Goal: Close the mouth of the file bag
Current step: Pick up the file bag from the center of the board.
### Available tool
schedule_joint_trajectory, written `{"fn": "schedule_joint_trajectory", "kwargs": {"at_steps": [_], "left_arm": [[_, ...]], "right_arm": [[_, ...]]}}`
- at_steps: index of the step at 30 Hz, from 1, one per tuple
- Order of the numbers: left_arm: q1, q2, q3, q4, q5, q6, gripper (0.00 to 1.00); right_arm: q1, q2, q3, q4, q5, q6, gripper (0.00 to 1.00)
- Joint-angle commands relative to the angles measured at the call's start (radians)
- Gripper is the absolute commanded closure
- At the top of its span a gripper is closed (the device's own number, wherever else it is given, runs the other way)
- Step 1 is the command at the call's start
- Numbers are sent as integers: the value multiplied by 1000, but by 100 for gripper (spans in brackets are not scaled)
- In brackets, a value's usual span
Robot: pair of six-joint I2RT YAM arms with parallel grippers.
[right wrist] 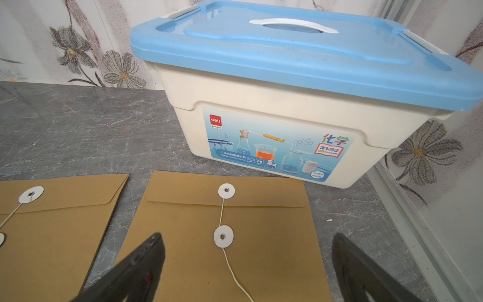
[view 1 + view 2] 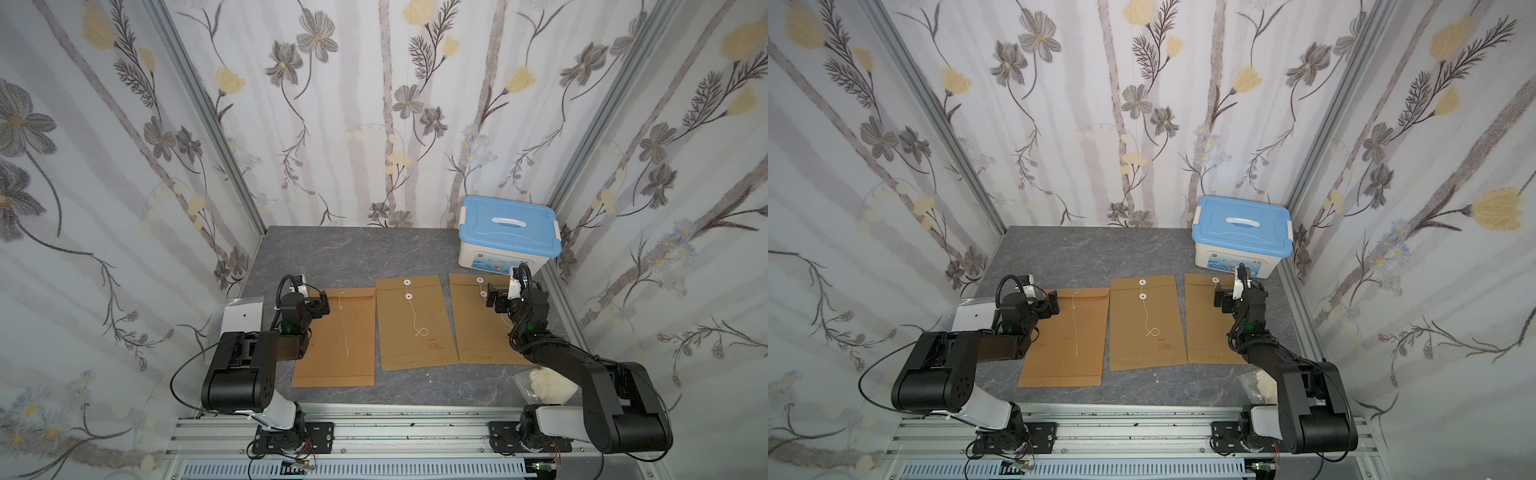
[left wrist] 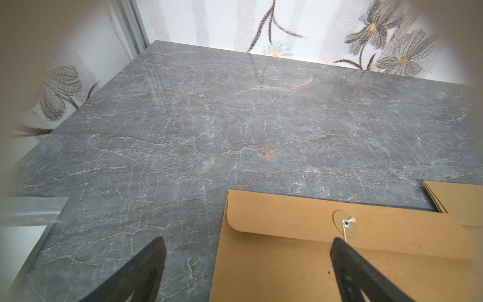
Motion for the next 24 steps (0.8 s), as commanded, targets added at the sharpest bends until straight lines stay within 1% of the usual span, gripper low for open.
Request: {"fn": "schedule_joint_trajectory", "kwargs": {"at_steps": [1,13,15,16,17,19,21,22,24], "left_arm": [[1,1,4,31,-5,11,0],[2,0,3,33,-5,11,0],[1,-22,8,12,-11,9,0],[-1,-70,19,-45,-17,8,0],[-1,-122,43,-127,-31,-4,0],[-3,-212,115,-346,-105,-72,0],[-1,-283,183,-519,-197,-264,0],[-2,-316,215,-593,-197,-325,0],[-4,-361,239,-649,-146,-410,0]], "right_arm": [[-1,2,2,41,-13,-9,0],[-3,-4,3,45,-16,-5,0],[-3,-66,45,-71,-49,-16,0],[0,-126,94,-181,-59,-26,0],[1,-177,141,-303,-54,-7,0],[2,-238,217,-442,-74,26,0],[5,-258,249,-498,-108,38,0],[6,-265,254,-515,-120,62,0],[12,-275,239,-507,-163,119,0]]}}
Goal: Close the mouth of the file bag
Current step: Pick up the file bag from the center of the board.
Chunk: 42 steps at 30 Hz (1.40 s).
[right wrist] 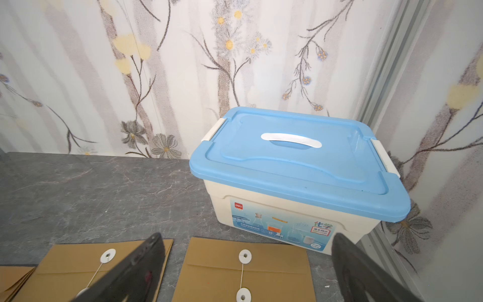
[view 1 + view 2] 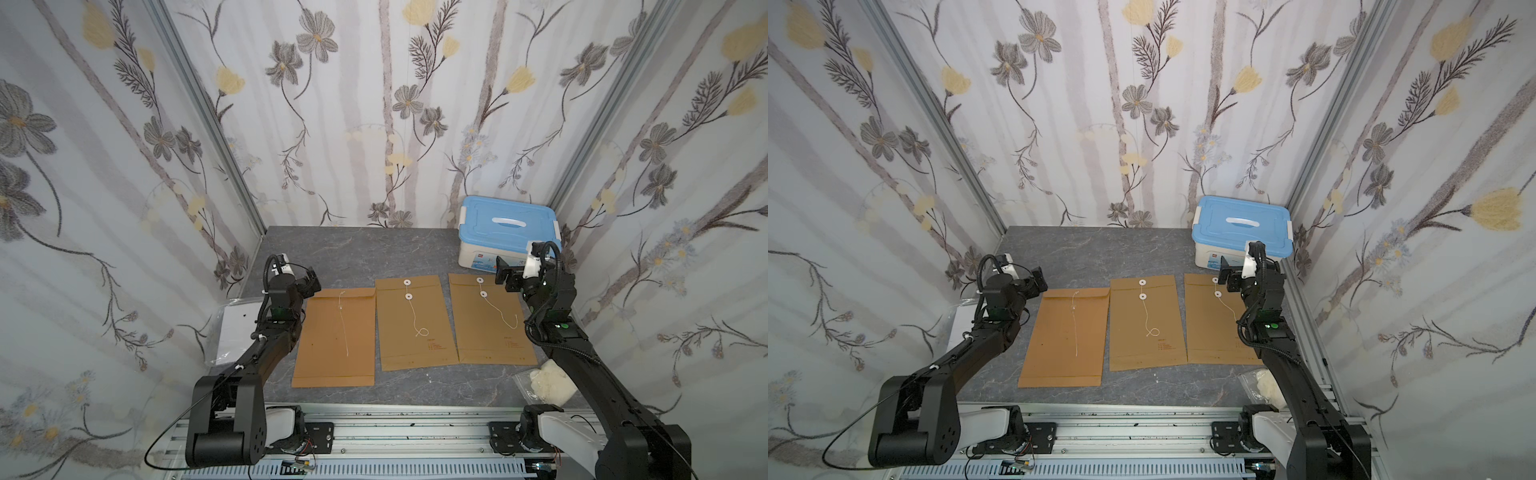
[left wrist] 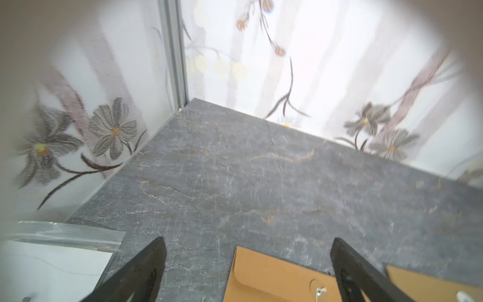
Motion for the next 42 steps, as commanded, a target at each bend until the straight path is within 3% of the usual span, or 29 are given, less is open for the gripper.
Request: {"fn": "schedule_joint_trajectory", "kwargs": {"at_steps": [1,6,11,15,20,25,30,42], "left_arm": [[-4,-61,30,-241,16,-250,0],[-43,-72,37,-222,360,-426,0],[-223,16,16,-182,477,-550,0],[-340,116,16,-127,467,-589,0],[-412,285,67,-55,528,-645,0],[-485,412,123,-29,512,-678,0],[-506,505,171,-90,454,-691,0],[-517,529,202,-237,301,-626,0]], "right_arm": [[15,-5,-7,-148,-92,106,0],[184,23,28,-244,-70,150,0],[302,172,77,-231,-60,263,4],[354,344,158,-225,-55,314,8],[397,531,244,-188,-48,340,8],[402,634,312,-183,-29,368,14],[397,716,352,-209,-31,353,14],[392,760,335,-211,-13,364,15]]}}
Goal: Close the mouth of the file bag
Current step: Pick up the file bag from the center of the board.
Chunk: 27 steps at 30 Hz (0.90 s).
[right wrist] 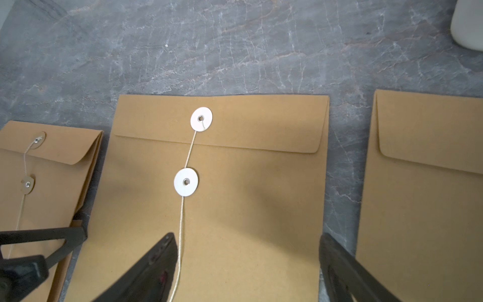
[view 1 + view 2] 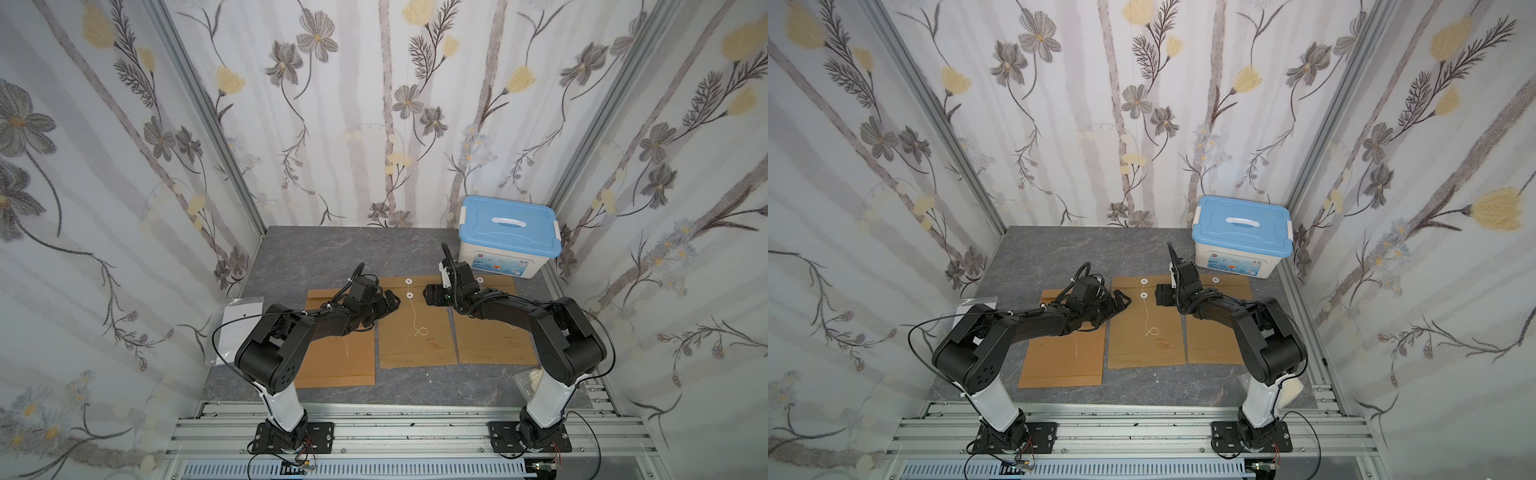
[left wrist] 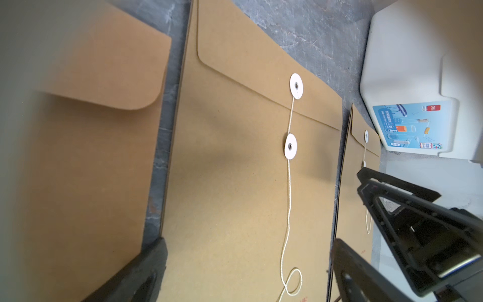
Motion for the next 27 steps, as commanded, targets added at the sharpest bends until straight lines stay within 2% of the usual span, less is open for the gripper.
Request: {"fn": "schedule_joint_trajectory", "kwargs": {"at_steps": [1,3,7,10,18,27], "left_arm": [[-3,1,-9,-117,-110,21,0],[-5,-5,2,-140,-125,51,0],[-16,9,18,-138,-113,65,0],[-45,-10,28,-173,-170,82,0],[-55,-68,-23,-155,-217,75,0],[-57,-38,-16,-137,-161,83,0]], "right_arm": [[-1,9,6,13,20,16,18],[-1,3,12,-10,18,22,23],[-1,-11,5,-47,19,53,22],[1,-17,-7,-75,-1,64,24],[2,-64,-98,-75,-40,81,24],[5,-49,-112,-65,-94,81,27]]}}
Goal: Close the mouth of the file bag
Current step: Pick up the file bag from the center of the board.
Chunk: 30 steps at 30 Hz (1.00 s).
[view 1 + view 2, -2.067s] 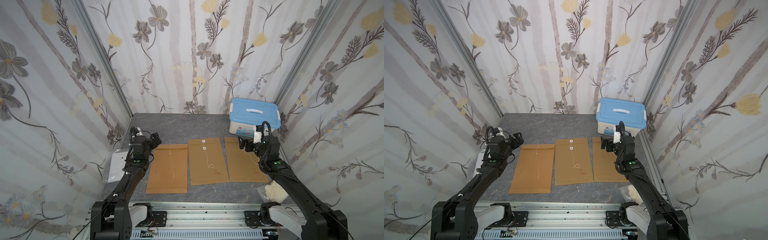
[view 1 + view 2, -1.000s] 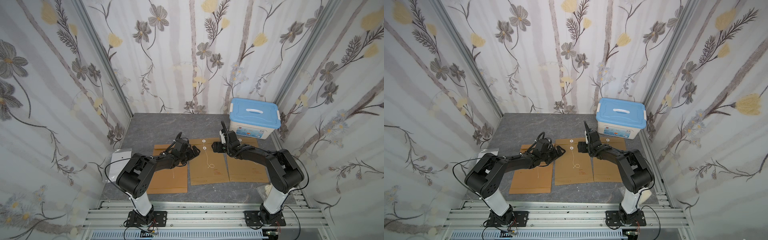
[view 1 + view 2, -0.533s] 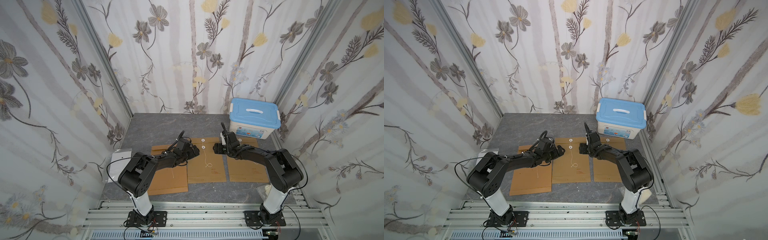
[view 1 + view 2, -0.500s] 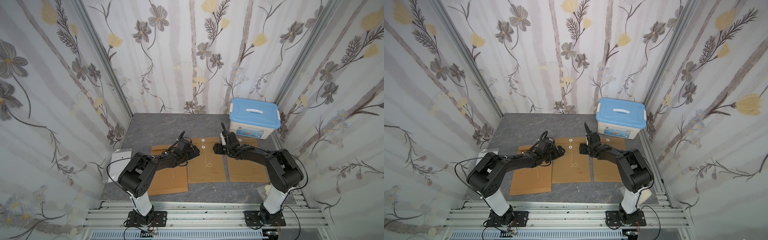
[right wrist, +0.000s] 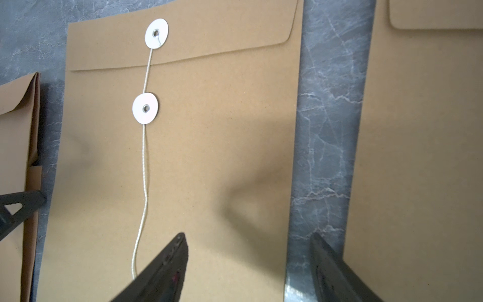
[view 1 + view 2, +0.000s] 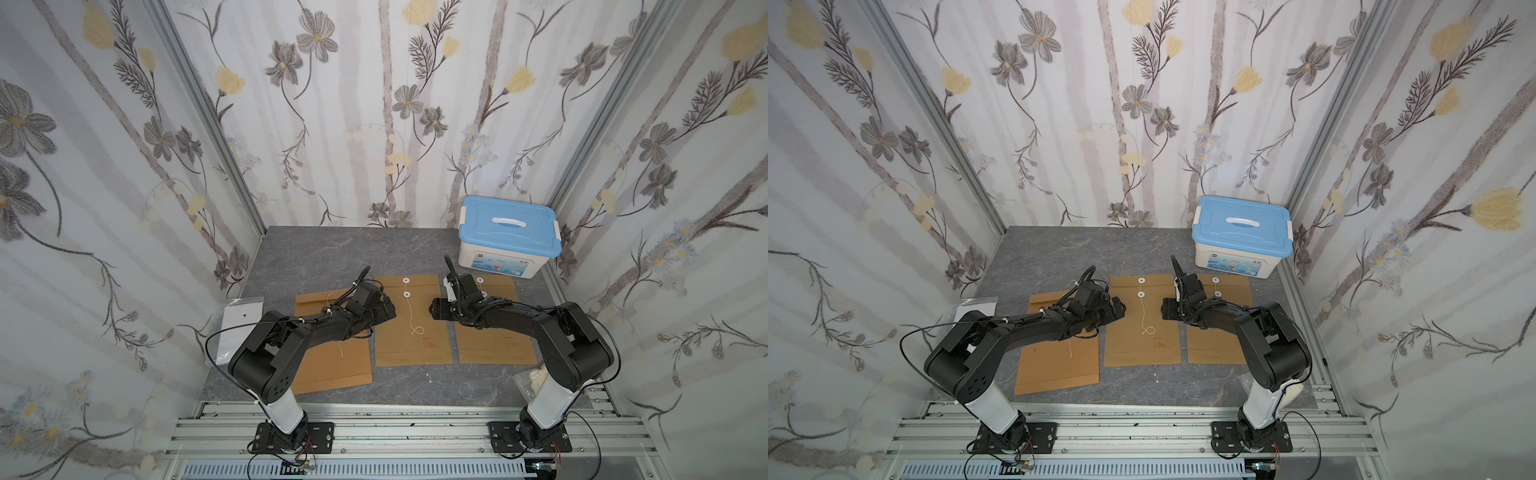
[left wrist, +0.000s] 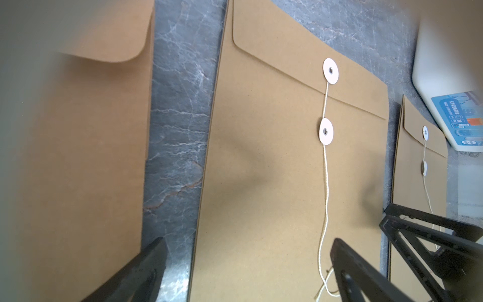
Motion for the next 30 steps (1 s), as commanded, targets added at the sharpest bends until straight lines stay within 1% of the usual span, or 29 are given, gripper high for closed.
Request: {"fn": "schedule_joint_trajectory", "kwargs": {"at_steps": [1,4,7,8,17,20,21,23,24,29,30], "left_arm": [[-1,35,10,-3,32,-1,0],[-7,71,28,20,73,-17,0],[-22,86,39,24,77,-21,1],[-24,88,40,24,75,-23,1],[-48,52,23,53,88,-35,5],[-55,42,-4,93,96,-67,6],[-56,38,-14,109,93,-75,6],[-55,31,-31,137,83,-76,10],[-56,26,-32,136,78,-75,11],[-56,1,-17,91,39,-57,13],[-56,-8,-13,59,16,-56,13]], "right_arm": [[5,7,10,-8,-39,14,27],[11,11,24,-35,-51,9,29],[12,5,17,-30,-78,12,29],[10,9,17,-27,-85,13,31],[-20,-5,4,-22,-108,36,34],[-32,-11,12,-30,-124,24,34],[-29,-7,21,-41,-127,16,35],[-22,2,30,-48,-137,13,35],[-16,8,30,-42,-144,15,37],[2,22,34,-59,-128,24,38],[1,21,33,-68,-114,26,38]]}}
